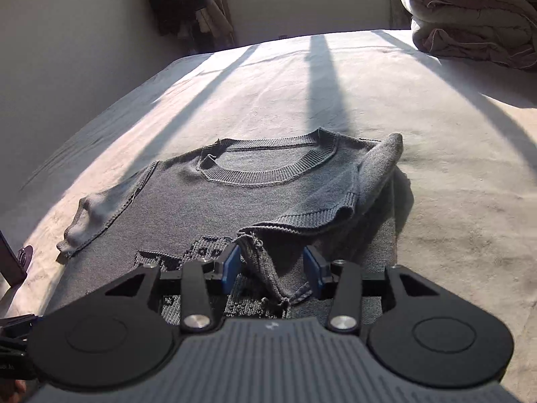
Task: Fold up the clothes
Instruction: 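Fold the held sleeve side lengthwise over the sweater body, open right gripper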
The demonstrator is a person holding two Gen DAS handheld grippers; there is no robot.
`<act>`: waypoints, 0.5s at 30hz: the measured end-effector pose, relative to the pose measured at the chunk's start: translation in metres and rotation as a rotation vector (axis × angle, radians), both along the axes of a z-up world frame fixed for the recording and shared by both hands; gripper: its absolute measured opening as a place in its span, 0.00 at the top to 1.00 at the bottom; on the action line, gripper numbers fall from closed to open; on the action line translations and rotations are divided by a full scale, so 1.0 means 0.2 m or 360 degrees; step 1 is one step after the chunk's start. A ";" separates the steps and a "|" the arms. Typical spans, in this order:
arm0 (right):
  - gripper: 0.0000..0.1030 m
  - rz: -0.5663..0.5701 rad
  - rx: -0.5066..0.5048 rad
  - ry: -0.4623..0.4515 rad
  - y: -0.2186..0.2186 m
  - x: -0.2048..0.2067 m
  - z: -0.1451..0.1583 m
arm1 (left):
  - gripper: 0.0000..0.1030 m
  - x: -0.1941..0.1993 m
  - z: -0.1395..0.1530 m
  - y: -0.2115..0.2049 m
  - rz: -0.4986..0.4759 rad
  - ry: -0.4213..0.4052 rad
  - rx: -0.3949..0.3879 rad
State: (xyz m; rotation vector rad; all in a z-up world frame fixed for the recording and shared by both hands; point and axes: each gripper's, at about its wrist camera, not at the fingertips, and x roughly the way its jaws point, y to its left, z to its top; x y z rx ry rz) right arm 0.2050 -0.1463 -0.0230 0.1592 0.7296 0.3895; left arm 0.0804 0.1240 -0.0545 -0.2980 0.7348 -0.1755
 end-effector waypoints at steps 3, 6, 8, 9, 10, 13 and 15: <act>0.55 -0.0040 0.0085 -0.0029 -0.12 0.00 0.00 | 0.19 -0.02 0.04 -0.04 0.0009 -0.0080 0.0121; 0.55 -0.0035 0.0130 -0.0010 -0.22 0.01 -0.04 | 0.19 0.04 0.08 -0.12 -0.0024 -0.0097 0.0199; 0.55 -0.0023 0.0174 0.0027 -0.29 0.01 -0.07 | 0.19 0.10 0.11 -0.20 -0.0054 -0.0101 0.0258; 0.55 -0.0025 0.0211 0.0029 -0.33 0.00 -0.09 | 0.19 0.14 0.12 -0.24 -0.0070 -0.0103 0.0293; 0.55 -0.0026 0.0267 0.0013 -0.38 -0.02 -0.11 | 0.19 0.17 0.13 -0.29 -0.0085 -0.0105 0.0329; 0.54 -0.0032 0.0362 0.0048 -0.47 -0.01 -0.17 | 0.19 0.28 0.13 -0.44 -0.0166 -0.0126 0.0428; 0.54 -0.0098 0.0371 0.0106 -0.51 0.03 -0.18 | 0.19 0.36 0.12 -0.55 -0.0222 -0.0143 0.0491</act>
